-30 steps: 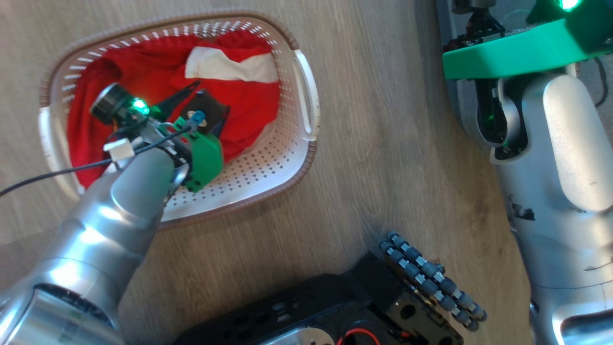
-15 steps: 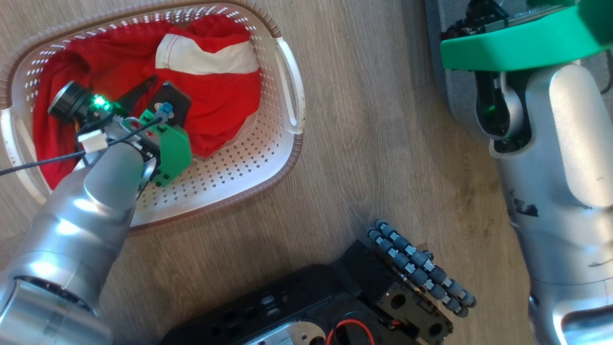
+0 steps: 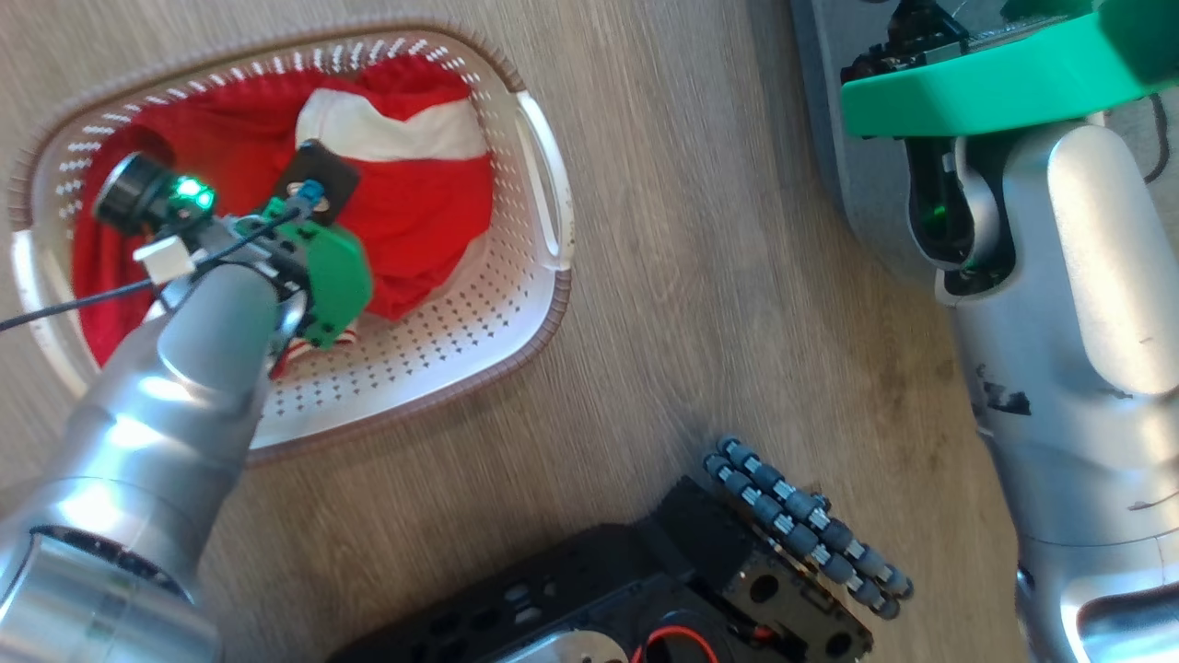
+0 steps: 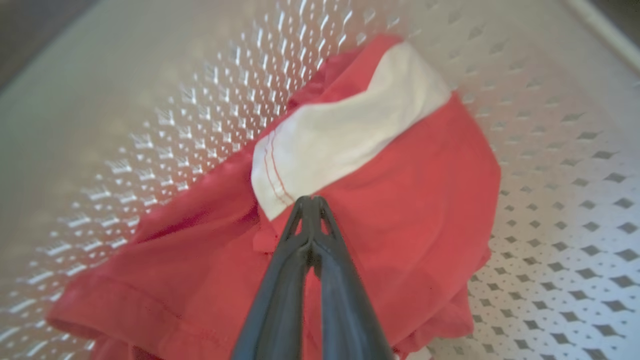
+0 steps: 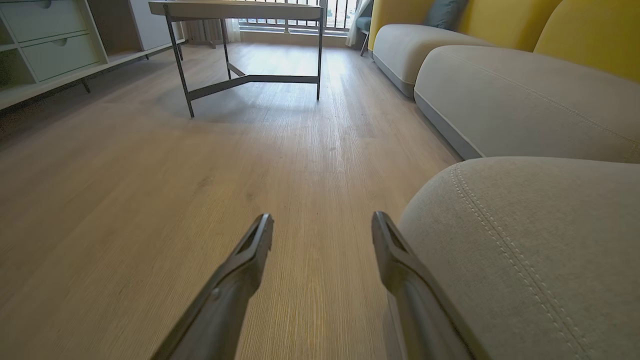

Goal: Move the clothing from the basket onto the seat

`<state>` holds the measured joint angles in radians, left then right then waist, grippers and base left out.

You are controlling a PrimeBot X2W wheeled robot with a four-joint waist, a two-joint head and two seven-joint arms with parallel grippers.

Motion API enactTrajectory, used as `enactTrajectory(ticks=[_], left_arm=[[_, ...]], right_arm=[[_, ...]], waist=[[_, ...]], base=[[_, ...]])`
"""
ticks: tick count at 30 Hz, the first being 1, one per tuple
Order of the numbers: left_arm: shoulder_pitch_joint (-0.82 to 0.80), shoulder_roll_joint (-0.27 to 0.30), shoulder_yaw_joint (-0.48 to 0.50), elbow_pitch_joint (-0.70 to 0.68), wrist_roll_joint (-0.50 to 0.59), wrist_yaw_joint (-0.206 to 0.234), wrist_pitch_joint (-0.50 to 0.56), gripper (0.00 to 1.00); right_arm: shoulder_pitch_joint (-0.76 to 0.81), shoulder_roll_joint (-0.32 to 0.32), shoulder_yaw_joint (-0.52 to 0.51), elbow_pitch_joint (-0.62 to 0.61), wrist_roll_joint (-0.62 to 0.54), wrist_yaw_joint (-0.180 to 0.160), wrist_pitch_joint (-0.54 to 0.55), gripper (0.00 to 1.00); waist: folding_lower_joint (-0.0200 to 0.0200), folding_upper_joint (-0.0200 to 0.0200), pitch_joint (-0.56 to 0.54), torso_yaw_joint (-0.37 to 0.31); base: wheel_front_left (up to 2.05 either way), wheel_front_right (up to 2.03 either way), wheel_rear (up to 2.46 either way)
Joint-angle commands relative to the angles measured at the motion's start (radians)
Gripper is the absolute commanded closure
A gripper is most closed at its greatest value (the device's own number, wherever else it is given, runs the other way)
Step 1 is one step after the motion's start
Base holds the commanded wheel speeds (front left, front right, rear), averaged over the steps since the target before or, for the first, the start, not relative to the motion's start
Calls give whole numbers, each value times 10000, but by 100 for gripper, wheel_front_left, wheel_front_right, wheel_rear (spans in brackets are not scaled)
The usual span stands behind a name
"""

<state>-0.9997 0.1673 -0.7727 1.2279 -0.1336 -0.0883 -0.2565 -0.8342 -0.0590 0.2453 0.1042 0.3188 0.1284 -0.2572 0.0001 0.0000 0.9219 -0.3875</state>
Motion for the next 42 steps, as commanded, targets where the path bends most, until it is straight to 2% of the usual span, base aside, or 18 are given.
enactTrajectory(ticks=[1, 9, 11, 16, 27, 35, 42], left_arm=[[310, 4, 193, -318, -119, -15, -53, 100], [1571, -51, 852, -3098, -608, 87, -53, 100], [1981, -63, 1075, -3888, -662, 123, -53, 0], [2945, -133, 1711, -5330, -690, 181, -53, 0], [4632, -545, 3619, -6889, -626, 301, -53, 0], [5801, -892, 4882, -7381, -450, 268, -53, 0], [6560, -1047, 5922, -7996, -303, 361, -53, 0]], right_arm=[[287, 87, 52, -252, -5, 23, -46, 0], [600, 87, 92, 289, -330, 23, -46, 0], [738, 87, 73, 456, -428, 23, -46, 0], [1165, 87, -78, 889, -679, 23, -46, 0], [2164, 87, -369, 1568, -1105, 23, -46, 0], [3113, -58, -640, 1813, -1076, 23, -46, 0], [3833, -66, -973, 1757, -1080, 23, -46, 0]], waist=[[-1, 0, -242, 123], [-1, 0, -1488, 730], [-1, 0, -1858, 921], [-1, 0, -2764, 1382], [-1, 0, -4601, 2279], [-1, 0, -6007, 2906], [-1, 0, -6757, 3193]], base=[[0, 0, 0], [0, 0, 0], [0, 0, 0], [0, 0, 0], [0, 0, 0], [0, 0, 0], [0, 0, 0]])
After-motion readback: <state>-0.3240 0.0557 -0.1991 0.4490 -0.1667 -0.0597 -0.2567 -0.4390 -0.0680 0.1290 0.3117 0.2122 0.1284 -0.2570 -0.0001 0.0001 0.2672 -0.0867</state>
